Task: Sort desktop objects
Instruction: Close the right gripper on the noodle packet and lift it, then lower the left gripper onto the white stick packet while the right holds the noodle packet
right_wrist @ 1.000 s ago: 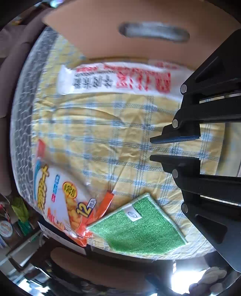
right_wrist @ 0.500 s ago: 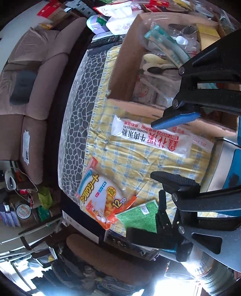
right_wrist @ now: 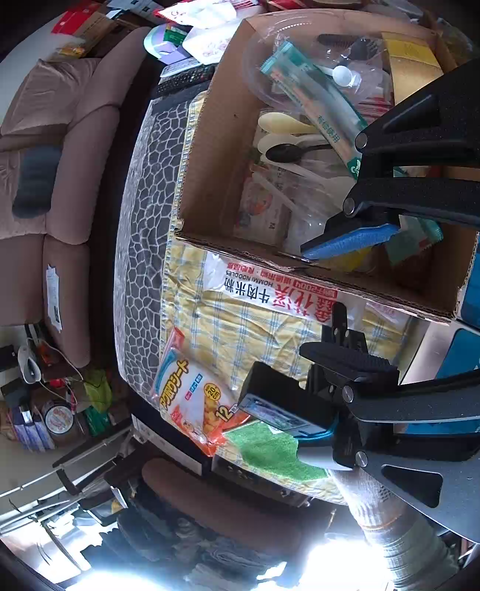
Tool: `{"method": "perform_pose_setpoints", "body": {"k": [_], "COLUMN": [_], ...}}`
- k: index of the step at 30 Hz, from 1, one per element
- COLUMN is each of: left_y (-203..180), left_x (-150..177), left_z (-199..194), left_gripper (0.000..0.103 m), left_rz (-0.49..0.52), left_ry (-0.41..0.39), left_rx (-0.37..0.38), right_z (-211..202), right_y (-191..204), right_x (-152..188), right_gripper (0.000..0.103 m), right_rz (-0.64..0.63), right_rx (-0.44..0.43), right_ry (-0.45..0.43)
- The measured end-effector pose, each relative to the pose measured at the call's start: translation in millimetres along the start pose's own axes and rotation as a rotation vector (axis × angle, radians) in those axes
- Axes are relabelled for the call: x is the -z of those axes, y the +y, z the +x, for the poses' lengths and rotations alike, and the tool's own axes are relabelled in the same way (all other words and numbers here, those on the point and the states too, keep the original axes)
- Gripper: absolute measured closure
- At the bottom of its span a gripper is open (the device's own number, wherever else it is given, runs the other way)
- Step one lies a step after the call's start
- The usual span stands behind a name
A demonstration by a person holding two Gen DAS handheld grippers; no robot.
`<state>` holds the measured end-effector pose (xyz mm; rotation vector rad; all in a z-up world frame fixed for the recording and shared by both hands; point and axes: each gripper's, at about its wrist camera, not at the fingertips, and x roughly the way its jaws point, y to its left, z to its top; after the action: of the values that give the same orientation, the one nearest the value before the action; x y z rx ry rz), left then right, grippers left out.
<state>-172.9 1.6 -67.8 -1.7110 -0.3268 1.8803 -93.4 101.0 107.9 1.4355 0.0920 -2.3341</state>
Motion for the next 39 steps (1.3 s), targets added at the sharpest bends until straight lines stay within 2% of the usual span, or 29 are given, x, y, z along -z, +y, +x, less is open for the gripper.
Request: {"method": "perform_pose_setpoints", "body": {"k": [2,6,12,15,17,18,21,22,23,25,27,28,29,31,35,36,37,39], "left_y": [-0.8,10.2,40.4,42.6,38.5,44.2,47.5,46.7,48.0,41.0,34.7,33.3,30.4,29.2,25.2,24.4,25.5,31.2], "left_x": [5.4,20.1,55.9,59.7,70.2,65.6,74.9,72.6,75.7,71.3,76.6,75.8,79.4,74.1,68.1,66.5,64.5,62.2], "left_z": [-5.7,-30.8,-96.1,-132.3,-155.8,-173.1,-200.5,-203.4,-206.4,-205.8,-205.4,-204.3,-205.9,-202.4,-197.0,-196.5,-195.7,-194.7], "left_gripper": [0.095,0.098,0.098,0.098,0.098,0.098,0.098,0.098,0.098,0.098,0.098,0.098,0.098,0.098,0.096,0.080,0.045,0.006], "left_rz": [0.011,-0.005,-0.043,-0.040,-0.021,-0.017,-0.011,-0.008,-0.006,0.003,0.004,0.009,0.010,0.012,0.025,0.019,0.007,-0.024], "left_ry": [-0.016,-0.067,-0.196,-0.264,-0.309,-0.330,-0.363,-0.358,-0.352,-0.338,-0.326,-0.322,-0.318,-0.311,-0.312,-0.313,-0.319,-0.342], "left_rx": [0.014,0.085,0.148,0.202,0.258,0.291,0.400,0.429,0.455,0.501,0.529,0.541,0.543,0.539,0.525,0.509,0.488,0.458], "right_z": [-1.5,-2.4,1.0,1.4,-0.3,-1.2,3.0,6.7,10.6,17.5,26.9,31.7,36.8,42.5,40.4,37.1,34.1,26.1], "right_y": [3.5,14.9,40.5,46.0,41.7,38.0,30.6,30.8,32.0,37.4,42.8,45.8,47.4,46.8,34.2,30.4,26.6,17.2], "right_x": [-0.7,-0.6,3.6,1.0,-3.2,-5.5,-10.9,-12.4,-13.3,-15.7,-18.1,-18.4,-19.2,-17.0,-15.8,-15.7,-15.4,-16.9], "right_gripper": [0.050,0.050,0.050,0.050,0.050,0.050,0.038,0.031,0.029,0.029,0.030,0.035,0.055,0.083,0.089,0.089,0.090,0.090], "right_rz": [-0.001,-0.023,-0.055,-0.034,0.029,0.071,0.186,0.208,0.226,0.240,0.240,0.239,0.239,0.246,0.263,0.263,0.263,0.270], "right_rx": [-0.004,0.008,0.005,-0.021,-0.098,-0.157,-0.334,-0.399,-0.461,-0.539,-0.564,-0.588,-0.612,-0.618,-0.604,-0.597,-0.592,-0.572], "right_ry": [-0.004,0.009,0.031,0.021,-0.010,-0.034,-0.089,-0.097,-0.108,-0.121,-0.111,-0.098,-0.081,-0.071,-0.090,-0.098,-0.106,-0.127]}}
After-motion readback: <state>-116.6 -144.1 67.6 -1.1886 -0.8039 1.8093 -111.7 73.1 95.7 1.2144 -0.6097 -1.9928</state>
